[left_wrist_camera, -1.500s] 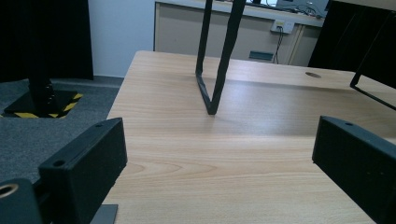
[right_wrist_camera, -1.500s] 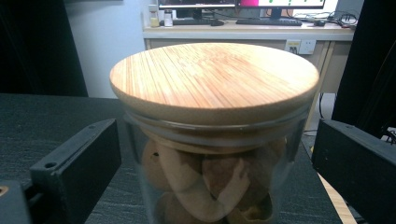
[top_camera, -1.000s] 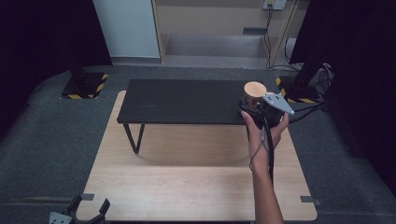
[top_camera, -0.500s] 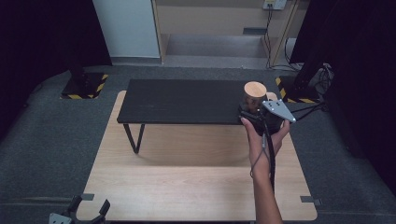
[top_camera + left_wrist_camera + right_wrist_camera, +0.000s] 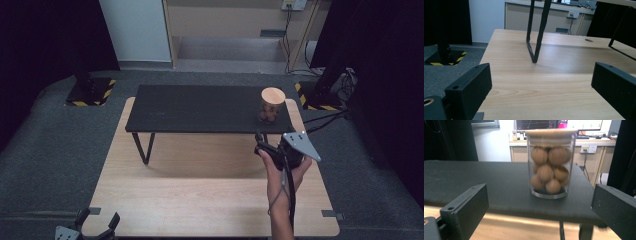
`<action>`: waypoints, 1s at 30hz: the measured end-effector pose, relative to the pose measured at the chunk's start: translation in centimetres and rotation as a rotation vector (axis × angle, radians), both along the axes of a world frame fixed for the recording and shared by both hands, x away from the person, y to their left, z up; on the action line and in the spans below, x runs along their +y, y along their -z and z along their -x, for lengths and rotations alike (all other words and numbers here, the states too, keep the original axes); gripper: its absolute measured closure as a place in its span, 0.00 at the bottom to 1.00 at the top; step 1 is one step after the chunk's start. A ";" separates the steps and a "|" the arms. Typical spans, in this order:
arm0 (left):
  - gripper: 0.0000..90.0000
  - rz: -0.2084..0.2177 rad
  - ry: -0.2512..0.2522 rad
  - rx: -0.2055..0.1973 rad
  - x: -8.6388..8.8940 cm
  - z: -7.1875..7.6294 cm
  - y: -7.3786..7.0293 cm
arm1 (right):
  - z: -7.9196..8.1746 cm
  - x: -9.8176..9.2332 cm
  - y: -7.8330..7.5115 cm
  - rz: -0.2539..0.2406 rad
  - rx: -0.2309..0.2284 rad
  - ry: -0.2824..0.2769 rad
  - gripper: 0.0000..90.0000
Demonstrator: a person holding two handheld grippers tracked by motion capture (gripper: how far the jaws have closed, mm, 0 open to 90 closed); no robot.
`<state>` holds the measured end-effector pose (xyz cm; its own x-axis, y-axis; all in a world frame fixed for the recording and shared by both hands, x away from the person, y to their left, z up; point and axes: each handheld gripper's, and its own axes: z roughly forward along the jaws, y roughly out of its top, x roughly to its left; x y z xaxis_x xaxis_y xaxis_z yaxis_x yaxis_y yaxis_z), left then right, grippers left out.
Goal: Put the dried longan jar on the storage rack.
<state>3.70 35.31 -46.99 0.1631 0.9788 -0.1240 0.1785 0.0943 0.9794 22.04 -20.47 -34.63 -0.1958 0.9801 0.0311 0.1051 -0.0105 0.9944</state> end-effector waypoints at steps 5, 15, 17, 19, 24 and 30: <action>0.02 -0.010 0.004 0.005 0.1 -0.7 0.0 | 2.9 -0.2 1.9 -0.011 0.015 0.015 0.02; 0.02 -0.032 0.012 -0.012 0.1 -2.2 -0.2 | 8.3 -1.2 6.6 -0.026 0.040 0.028 0.02; 0.02 -0.034 0.009 -0.018 0.1 -2.4 -0.3 | 9.6 -1.3 7.6 -0.029 0.031 0.046 0.02; 0.02 -0.039 0.003 -0.022 0.2 -2.7 -0.4 | 10.7 -1.6 8.8 -0.047 0.009 0.051 0.02; 0.02 -0.047 -0.004 -0.027 0.3 -3.3 -0.6 | 12.3 -2.1 10.7 -0.048 -0.016 0.060 0.02; 0.02 -0.042 -0.010 -0.032 0.4 -3.8 -0.7 | 13.2 -2.3 11.7 -0.041 -0.019 0.074 0.02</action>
<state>7.52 35.66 -46.33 0.1563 0.9847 -0.0775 0.1466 0.0544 0.9877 8.87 -22.74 -46.37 -0.1240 0.9899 0.0685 0.0841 -0.0583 0.9948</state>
